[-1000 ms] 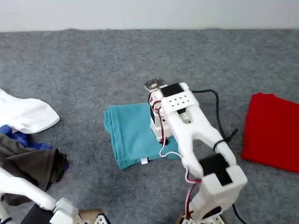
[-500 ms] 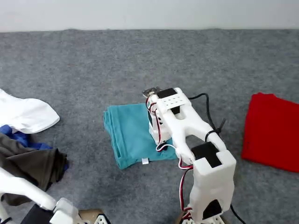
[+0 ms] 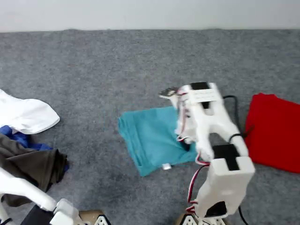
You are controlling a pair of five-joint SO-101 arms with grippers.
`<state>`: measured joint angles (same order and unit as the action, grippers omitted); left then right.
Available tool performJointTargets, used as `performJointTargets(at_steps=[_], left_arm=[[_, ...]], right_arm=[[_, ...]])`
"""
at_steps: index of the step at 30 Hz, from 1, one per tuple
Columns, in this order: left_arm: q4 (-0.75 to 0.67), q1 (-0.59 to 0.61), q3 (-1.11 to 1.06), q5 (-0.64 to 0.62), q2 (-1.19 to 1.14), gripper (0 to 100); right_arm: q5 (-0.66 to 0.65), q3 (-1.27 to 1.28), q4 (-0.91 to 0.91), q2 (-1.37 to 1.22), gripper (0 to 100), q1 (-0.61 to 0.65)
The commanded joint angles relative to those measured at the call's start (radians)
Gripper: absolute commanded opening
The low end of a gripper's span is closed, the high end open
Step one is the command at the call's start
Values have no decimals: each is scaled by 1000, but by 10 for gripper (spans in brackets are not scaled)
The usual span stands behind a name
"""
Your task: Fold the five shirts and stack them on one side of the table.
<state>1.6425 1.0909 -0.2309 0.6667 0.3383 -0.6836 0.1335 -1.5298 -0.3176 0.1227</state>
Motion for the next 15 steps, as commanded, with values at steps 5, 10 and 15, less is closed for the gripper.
performJointTargets(at_steps=[5,10,15], left_arm=[[-41,-71,4,2,11,17],[-40,-95,2,2,11,17],[-38,-97,2,2,11,17]], right_arm=[[-629,-238,13,-8,9,-67],[-736,-416,13,-104,9,28],[-770,-496,30,-220,9,107]])
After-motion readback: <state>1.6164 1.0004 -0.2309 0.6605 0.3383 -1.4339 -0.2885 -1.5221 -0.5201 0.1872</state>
